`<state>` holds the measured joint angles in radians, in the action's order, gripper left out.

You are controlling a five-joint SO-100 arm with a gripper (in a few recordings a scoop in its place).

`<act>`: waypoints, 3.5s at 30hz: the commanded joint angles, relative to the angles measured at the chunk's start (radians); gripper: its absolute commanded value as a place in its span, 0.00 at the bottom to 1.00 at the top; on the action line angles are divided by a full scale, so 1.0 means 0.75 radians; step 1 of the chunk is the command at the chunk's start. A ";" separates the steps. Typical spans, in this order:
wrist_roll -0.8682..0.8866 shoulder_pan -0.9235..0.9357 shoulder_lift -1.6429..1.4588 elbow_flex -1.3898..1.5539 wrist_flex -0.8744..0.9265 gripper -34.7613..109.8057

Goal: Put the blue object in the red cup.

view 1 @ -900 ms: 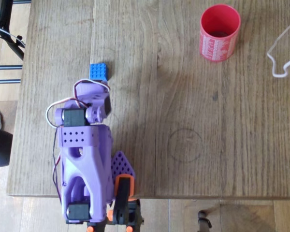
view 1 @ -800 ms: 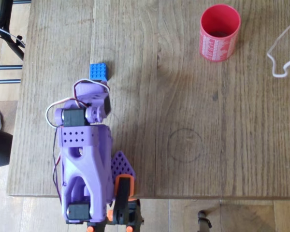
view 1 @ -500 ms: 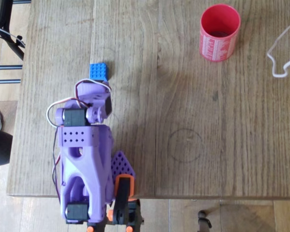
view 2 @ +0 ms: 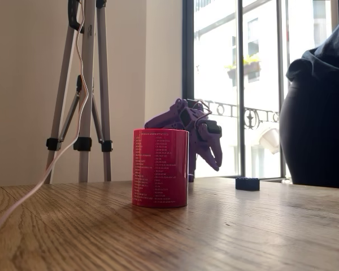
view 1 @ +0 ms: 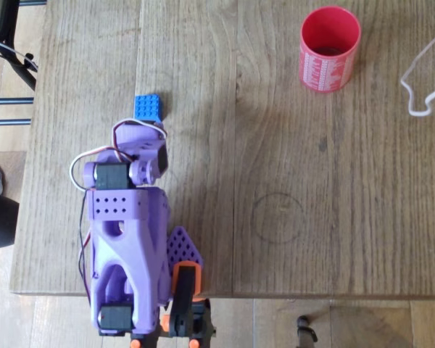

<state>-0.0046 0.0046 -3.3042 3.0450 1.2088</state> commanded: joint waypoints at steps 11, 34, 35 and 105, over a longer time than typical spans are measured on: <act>-0.104 -0.020 1.102 -1.057 0.178 0.25; 0.542 -0.376 2.166 -1.634 0.239 0.25; 0.520 -0.368 2.170 -1.642 0.237 0.25; 0.223 -0.127 2.489 -1.646 0.117 0.25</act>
<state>0.1733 -0.1043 -1.3729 1.8132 1.2977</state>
